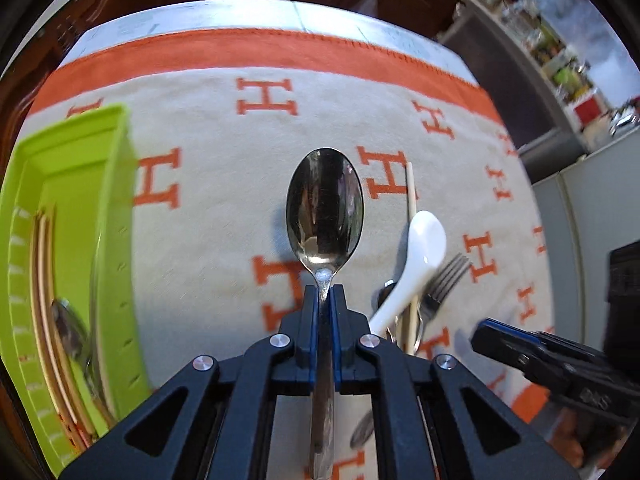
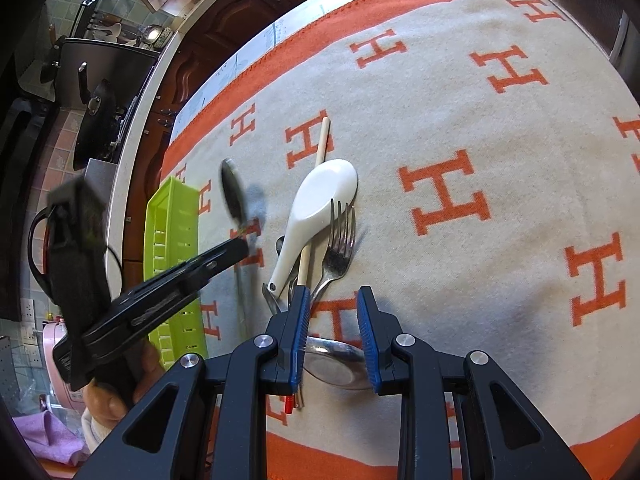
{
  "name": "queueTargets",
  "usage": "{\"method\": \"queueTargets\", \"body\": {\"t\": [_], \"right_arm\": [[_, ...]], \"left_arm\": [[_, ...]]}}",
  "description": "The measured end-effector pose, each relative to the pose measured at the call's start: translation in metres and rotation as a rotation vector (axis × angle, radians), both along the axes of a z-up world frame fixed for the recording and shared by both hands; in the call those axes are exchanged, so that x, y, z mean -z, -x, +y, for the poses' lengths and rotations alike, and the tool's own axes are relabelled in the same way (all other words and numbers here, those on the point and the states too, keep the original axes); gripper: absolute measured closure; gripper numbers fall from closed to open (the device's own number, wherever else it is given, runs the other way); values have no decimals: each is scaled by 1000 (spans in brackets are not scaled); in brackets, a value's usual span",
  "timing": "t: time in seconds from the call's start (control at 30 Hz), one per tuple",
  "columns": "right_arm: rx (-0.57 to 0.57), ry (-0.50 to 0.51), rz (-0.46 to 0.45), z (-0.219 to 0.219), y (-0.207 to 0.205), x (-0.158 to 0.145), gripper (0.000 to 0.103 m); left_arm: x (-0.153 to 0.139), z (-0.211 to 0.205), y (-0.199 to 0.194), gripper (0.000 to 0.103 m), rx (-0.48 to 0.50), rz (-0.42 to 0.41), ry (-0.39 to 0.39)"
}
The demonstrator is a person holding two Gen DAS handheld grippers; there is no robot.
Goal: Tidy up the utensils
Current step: 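Carry the large spoon into the green tray and open the left tool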
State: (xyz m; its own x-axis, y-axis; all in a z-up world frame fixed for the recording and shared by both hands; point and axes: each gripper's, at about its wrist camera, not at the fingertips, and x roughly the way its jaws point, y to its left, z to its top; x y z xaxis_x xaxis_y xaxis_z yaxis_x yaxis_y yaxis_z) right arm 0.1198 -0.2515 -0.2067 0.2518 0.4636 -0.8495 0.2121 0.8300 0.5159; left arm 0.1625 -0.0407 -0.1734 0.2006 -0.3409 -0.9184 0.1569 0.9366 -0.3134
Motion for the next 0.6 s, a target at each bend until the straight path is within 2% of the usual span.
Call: {"method": "queueTargets", "body": {"t": [0.13,0.33,0.47,0.6], "right_arm": [[-26,-15,0,9,-1,-1,77],[-70,-2,-4,29,0,-7,77],[-86,12,-19,39,2,-14,77],[-87,23,-13,42,2,-17,77]], "left_arm": [[-14,23,13,100,-28,-10,63],[-40,62,33,100,-90,-40,92],[-65,102,44,100,-141,-76,46],[-70,138,46,100,-213,-105,-69]]}}
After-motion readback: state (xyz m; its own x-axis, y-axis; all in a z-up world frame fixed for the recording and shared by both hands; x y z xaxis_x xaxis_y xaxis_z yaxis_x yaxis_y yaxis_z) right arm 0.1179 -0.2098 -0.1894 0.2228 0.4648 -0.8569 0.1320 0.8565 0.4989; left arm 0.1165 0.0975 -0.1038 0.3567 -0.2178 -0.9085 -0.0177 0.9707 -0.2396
